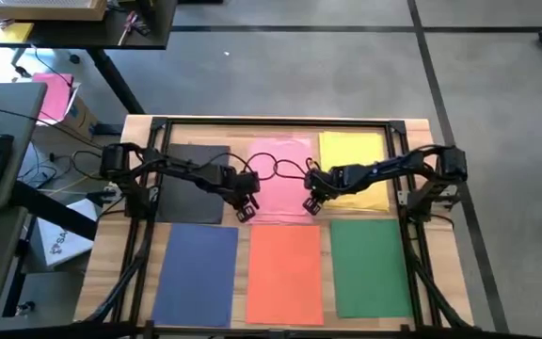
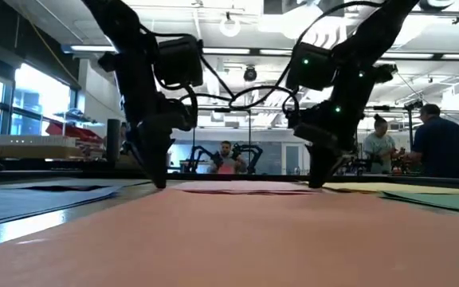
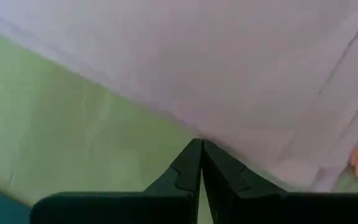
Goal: Organize paper
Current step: Adjust the colored papers
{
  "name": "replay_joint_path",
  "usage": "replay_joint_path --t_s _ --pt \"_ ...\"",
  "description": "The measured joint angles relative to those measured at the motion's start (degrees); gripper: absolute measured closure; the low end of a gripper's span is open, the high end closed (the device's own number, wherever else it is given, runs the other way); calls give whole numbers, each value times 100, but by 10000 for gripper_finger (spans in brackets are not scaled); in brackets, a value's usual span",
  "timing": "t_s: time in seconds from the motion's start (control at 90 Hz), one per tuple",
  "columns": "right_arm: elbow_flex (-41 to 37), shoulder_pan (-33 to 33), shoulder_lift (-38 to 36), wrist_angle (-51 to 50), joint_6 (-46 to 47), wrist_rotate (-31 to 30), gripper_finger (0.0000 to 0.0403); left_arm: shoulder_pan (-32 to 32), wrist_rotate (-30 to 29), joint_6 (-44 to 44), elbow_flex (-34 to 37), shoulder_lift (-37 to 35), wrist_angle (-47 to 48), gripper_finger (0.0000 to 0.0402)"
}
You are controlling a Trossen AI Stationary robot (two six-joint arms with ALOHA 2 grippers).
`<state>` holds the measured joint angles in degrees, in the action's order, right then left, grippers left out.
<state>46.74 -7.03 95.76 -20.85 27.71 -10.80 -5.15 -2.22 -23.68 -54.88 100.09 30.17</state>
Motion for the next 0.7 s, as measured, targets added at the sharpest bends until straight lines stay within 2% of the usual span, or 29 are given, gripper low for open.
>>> replay_joint_path --t_s 0.133,0.244,0.478,0.6,0.7 --pt "-7 138 -399 -27 -88 -91 403 -81 -294 235 -292 -71 273 402" --pt "0 368 -515 230 -343 367 403 -360 -559 543 -521 -98 157 402" --pt "6 866 -165 1345 -650 992 403 -1761 -507 1428 -662 -46 -1164 402" --pt "11 994 85 1812 -718 1242 403 -2416 -206 1766 -671 97 -2061 402" --pt "8 1027 261 1879 -716 1324 403 -2778 31 1842 -660 337 -2451 402"
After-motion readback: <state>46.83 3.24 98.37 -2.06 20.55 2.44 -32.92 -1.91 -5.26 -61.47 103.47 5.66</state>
